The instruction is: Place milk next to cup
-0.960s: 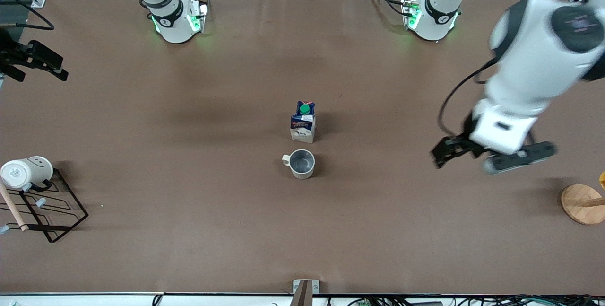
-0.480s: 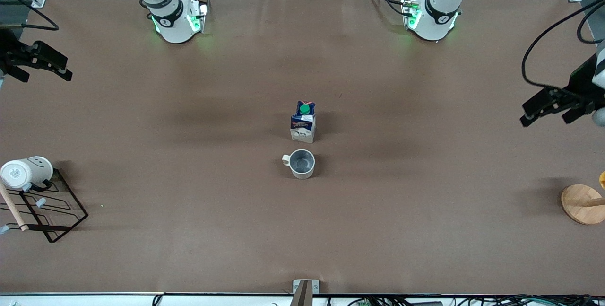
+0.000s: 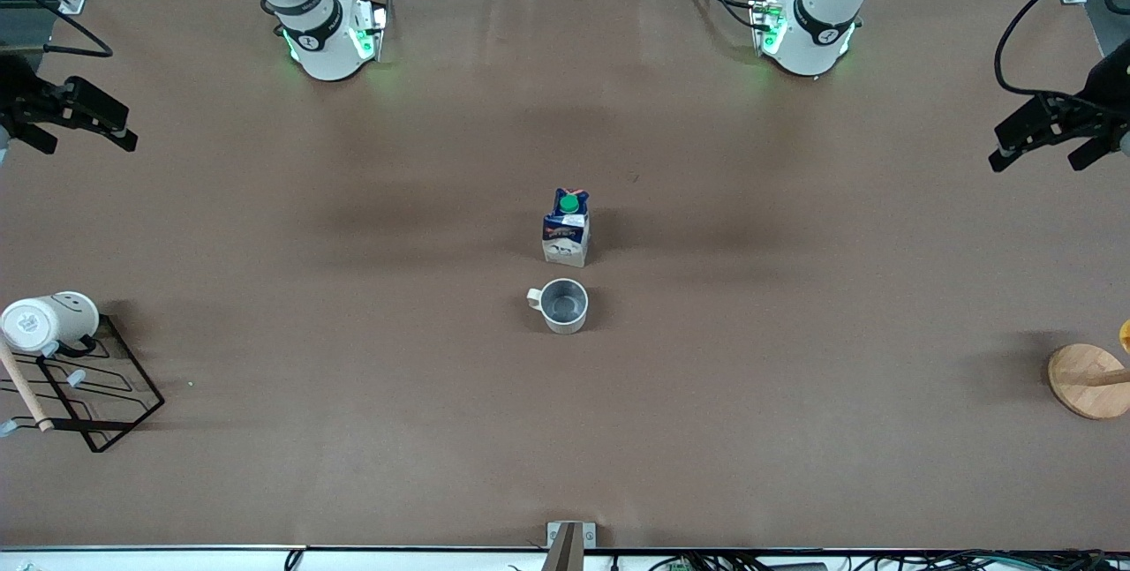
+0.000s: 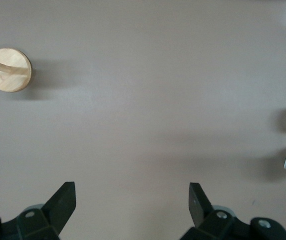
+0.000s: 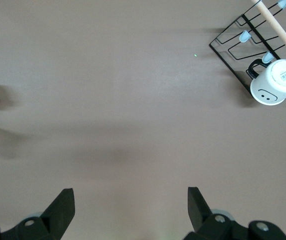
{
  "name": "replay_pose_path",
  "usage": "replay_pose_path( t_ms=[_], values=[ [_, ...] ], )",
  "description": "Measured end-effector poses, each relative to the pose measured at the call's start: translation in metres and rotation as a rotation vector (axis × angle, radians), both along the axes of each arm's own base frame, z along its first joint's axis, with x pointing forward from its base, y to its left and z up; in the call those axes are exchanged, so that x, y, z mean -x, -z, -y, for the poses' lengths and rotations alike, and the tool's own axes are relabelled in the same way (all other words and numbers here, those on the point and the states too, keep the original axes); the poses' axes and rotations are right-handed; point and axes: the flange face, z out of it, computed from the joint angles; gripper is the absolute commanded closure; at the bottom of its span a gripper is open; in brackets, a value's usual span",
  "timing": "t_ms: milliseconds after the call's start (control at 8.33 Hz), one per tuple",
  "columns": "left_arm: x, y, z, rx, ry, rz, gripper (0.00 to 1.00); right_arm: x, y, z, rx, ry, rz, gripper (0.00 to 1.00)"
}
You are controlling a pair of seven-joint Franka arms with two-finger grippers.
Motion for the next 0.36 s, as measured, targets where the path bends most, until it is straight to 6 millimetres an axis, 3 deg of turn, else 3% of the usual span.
replay_pose_path(
  t_ms=[360],
  values=[
    [0.0062, 0.0017, -0.0001, -0.002, 0.029, -0.055, 0.0, -0.0026, 0.0041, 0.0034, 0.001, 0.006, -0.006, 0.0]
  ],
)
